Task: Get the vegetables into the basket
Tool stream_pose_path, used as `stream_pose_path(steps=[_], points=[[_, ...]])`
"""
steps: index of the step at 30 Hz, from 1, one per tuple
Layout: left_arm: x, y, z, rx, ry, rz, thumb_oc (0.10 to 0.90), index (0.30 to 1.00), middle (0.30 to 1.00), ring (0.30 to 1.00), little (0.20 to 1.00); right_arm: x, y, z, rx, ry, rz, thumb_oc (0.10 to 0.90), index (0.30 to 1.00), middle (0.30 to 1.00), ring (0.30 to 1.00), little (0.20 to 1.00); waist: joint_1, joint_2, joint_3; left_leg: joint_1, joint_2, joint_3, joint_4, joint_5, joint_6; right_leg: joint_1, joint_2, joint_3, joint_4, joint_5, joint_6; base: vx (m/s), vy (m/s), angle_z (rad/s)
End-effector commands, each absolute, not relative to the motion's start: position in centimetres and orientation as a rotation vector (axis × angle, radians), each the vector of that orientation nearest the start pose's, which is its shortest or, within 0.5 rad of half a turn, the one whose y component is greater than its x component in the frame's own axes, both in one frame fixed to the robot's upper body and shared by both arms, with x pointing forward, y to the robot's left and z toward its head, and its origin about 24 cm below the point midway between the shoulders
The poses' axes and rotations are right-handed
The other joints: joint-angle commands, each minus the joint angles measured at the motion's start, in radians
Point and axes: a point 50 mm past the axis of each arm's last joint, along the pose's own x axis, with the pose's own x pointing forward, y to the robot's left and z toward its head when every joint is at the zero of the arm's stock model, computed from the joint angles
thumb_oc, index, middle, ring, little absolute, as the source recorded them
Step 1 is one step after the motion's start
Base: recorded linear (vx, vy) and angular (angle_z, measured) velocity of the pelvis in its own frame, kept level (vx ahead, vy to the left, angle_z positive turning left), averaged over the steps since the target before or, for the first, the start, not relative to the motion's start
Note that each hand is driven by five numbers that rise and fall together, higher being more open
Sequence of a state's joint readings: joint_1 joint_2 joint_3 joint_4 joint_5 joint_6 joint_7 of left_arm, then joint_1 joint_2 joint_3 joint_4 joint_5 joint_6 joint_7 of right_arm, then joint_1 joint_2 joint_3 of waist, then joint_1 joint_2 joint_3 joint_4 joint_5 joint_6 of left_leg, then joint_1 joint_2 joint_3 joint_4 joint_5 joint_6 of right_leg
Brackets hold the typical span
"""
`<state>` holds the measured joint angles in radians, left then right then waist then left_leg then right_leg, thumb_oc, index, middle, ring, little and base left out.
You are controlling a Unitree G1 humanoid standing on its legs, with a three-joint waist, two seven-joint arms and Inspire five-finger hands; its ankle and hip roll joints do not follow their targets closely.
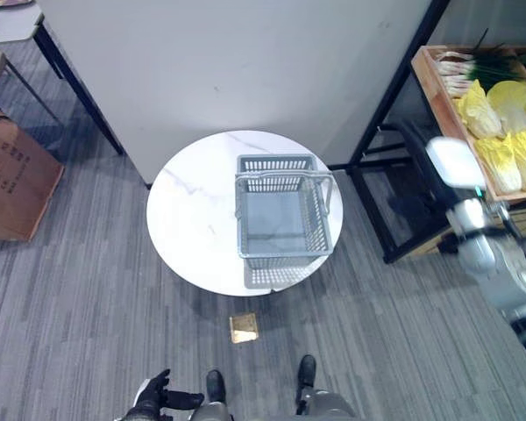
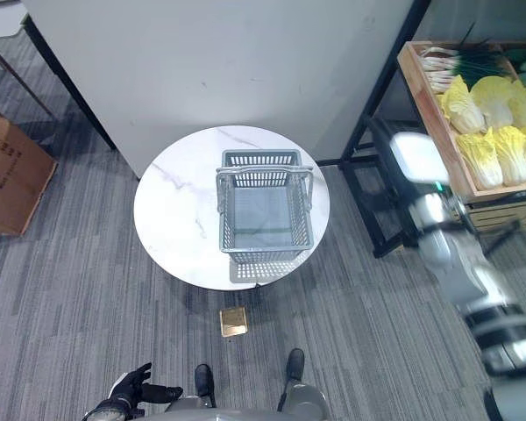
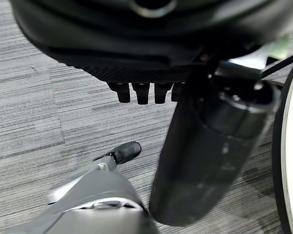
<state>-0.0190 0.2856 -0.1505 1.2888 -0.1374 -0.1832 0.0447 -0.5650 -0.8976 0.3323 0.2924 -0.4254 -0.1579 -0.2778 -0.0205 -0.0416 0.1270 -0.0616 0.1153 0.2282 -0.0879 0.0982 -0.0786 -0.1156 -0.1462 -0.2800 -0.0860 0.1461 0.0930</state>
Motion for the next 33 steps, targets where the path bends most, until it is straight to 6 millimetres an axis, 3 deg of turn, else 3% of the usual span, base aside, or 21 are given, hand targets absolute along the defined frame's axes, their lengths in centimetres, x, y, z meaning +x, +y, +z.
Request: stream_pose_path(steps=[1, 3, 7, 17, 31, 32, 33], points=[[10.3, 26.7, -14.7, 0.293, 1.073, 0.185, 0.900, 1.000, 1.000, 1.000, 1.000, 34.3, -23.9, 17.7, -1.282, -0.471, -0.097, 0.900, 1.000, 1.000, 1.000, 1.000, 0.035, -0.033, 0.006, -0.019, 0.026, -0.053, 0.001, -0.032, -0.024, -0.027, -0.090, 0.068, 0.036, 0.012, 0.108, -0.02, -0.009, 0.12], [10.7, 26.7, -14.6, 0.292, 1.063, 0.181, 0.900, 1.000, 1.000, 1.000, 1.000, 35.8, -21.7, 19.5, -1.242, -0.527, -0.068, 0.900, 1.000, 1.000, 1.000, 1.000, 0.052, -0.034, 0.015, -0.033, 0.029, -0.060, 0.001, -0.023, -0.028, -0.031, -0.087, 0.061, 0.033, 0.014, 0.105, -0.03, -0.017, 0.16], [11.1, 26.9, -14.4, 0.293, 1.045, 0.191, 0.900, 1.000, 1.000, 1.000, 1.000, 37.4, -20.5, 21.4, -1.235, -0.543, -0.056, 0.900, 1.000, 1.000, 1.000, 1.000, 0.071, -0.039, 0.029, -0.054, 0.037, -0.070, 0.001, -0.011, -0.035, -0.043, -0.080, 0.055, 0.031, 0.016, 0.102, -0.03, -0.032, 0.17], [12.1, 26.5, -14.2, 0.294, 1.015, 0.172, 0.900, 1.000, 1.000, 1.000, 1.000, 40.1, -21.4, 23.0, -1.293, -0.410, -0.115, 0.900, 1.000, 1.000, 1.000, 1.000, 0.103, -0.032, 0.059, -0.096, 0.042, -0.097, 0.001, 0.009, -0.043, -0.074, -0.073, 0.050, 0.035, 0.019, 0.096, -0.01, -0.010, 0.05], [14.5, 26.1, -13.4, 0.297, 0.929, 0.165, 0.900, 1.000, 1.000, 1.000, 1.000, 41.4, -21.7, 23.7, -1.316, -0.322, -0.185, 0.900, 1.000, 1.000, 1.000, 1.000, 0.132, -0.009, 0.088, -0.158, 0.035, -0.122, 0.001, 0.028, -0.048, -0.128, -0.069, 0.053, 0.027, 0.028, 0.094, 0.00, 0.001, 0.00], [14.6, 26.0, -13.4, 0.298, 0.925, 0.164, 0.900, 1.000, 1.000, 1.000, 1.000, 41.5, -21.7, 23.7, -1.323, -0.316, -0.185, 0.663, 0.668, 0.668, 0.668, 0.668, 0.134, -0.008, 0.089, -0.161, 0.034, -0.125, 0.001, 0.029, -0.048, -0.130, -0.068, 0.053, 0.025, 0.027, 0.094, 0.00, 0.000, 0.00], [14.6, 26.0, -13.4, 0.297, 0.925, 0.164, 0.900, 1.000, 1.000, 1.000, 1.000, 41.5, -21.7, 23.7, -1.323, -0.317, -0.185, 0.502, 0.443, 0.443, 0.443, 0.443, 0.134, -0.008, 0.089, -0.162, 0.034, -0.125, 0.001, 0.029, -0.048, -0.130, -0.068, 0.052, 0.025, 0.027, 0.094, 0.00, 0.000, 0.00]])
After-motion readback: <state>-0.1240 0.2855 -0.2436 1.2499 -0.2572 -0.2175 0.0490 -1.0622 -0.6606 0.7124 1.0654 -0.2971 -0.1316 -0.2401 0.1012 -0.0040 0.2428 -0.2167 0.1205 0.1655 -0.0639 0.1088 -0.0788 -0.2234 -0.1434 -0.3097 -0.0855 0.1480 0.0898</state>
